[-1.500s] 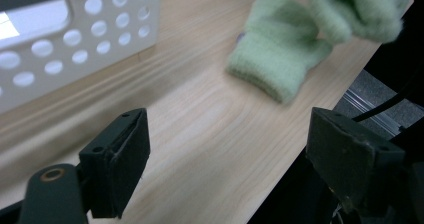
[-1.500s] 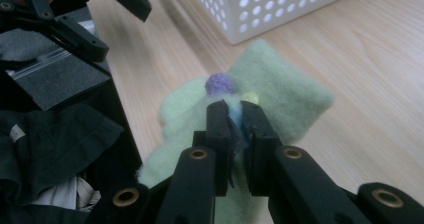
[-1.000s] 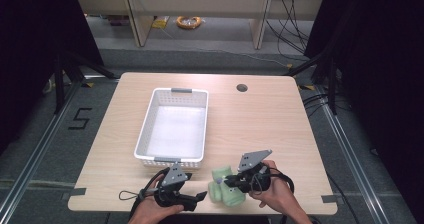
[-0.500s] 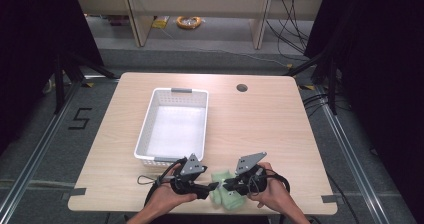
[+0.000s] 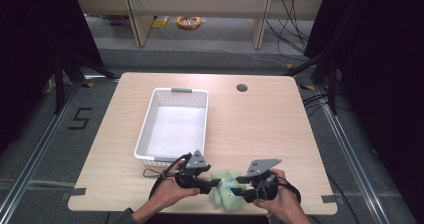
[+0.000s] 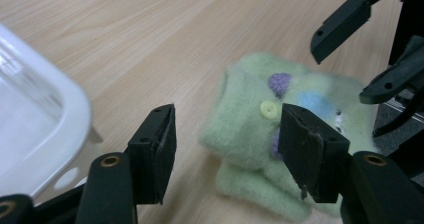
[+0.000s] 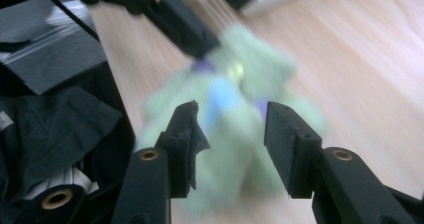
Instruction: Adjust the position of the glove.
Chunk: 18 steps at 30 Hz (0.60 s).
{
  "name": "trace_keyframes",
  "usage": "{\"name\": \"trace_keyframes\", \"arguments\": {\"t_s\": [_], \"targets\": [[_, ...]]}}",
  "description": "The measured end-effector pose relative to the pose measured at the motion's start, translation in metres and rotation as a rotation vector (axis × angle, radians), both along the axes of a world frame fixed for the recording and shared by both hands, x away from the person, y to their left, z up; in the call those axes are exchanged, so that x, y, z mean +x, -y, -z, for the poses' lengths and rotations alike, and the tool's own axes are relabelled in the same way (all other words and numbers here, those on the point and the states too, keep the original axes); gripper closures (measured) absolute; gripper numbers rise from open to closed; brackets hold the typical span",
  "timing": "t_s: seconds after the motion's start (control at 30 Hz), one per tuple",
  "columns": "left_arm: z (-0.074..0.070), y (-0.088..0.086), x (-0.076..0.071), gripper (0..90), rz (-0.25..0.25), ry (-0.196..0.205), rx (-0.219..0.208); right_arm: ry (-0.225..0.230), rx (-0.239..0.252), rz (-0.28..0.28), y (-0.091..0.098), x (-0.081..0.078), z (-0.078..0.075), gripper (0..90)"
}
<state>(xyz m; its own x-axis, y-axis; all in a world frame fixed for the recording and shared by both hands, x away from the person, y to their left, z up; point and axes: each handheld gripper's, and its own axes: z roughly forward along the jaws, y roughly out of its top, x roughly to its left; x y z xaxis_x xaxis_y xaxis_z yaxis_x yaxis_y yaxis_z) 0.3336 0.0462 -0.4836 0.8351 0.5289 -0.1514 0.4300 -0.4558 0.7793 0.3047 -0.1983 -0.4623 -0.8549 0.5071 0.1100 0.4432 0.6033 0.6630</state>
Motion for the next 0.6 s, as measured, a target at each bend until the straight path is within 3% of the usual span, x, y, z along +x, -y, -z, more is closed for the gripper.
{"name": "trace_keyframes", "arguments": {"t_s": [0.03,0.1,0.13,0.17,0.23,0.37,0.4,0.5,0.53,0.6], "targets": [[0.0,0.0,0.0,40.7,0.0,0.0,0.0,0.0,0.0,0.0,0.0,0.0,0.0,56.5],[-0.001,0.003,0.002,41.3,0.016,-0.003,0.013,-0.002,0.002,0.05,0.006,-0.009,0.003,56.1],[-0.001,0.006,0.004,42.4,0.031,0.005,0.019,-0.037,-0.008,0.08,0.013,-0.016,0.004,55.2],[-0.002,0.007,0.006,44.2,0.031,0.006,0.021,-0.039,0.01,0.083,0.014,-0.018,0.007,55.1],[-0.003,0.008,0.006,46.9,0.021,-0.006,0.021,-0.061,-0.009,0.088,0.015,-0.022,0.009,55.1],[-0.002,0.014,0.01,48.9,0.059,-0.029,0.024,-0.06,-0.022,0.081,0.01,-0.024,0.016,55.0],[-0.001,0.015,0.009,48.9,0.071,-0.054,0.027,-0.095,-0.032,0.09,0.008,-0.025,0.017,55.2],[0.001,0.015,0.009,54.9,0.07,-0.04,0.054,-0.082,-0.048,0.076,0.005,-0.022,0.021,62.3],[0.002,0.015,0.008,56.4,0.071,-0.046,0.066,-0.11,-0.039,0.084,0.003,-0.023,0.023,67.3],[0.002,0.014,0.007,58.9,0.07,-0.047,0.07,-0.103,-0.041,0.081,0.004,-0.023,0.023,70.1]]}}
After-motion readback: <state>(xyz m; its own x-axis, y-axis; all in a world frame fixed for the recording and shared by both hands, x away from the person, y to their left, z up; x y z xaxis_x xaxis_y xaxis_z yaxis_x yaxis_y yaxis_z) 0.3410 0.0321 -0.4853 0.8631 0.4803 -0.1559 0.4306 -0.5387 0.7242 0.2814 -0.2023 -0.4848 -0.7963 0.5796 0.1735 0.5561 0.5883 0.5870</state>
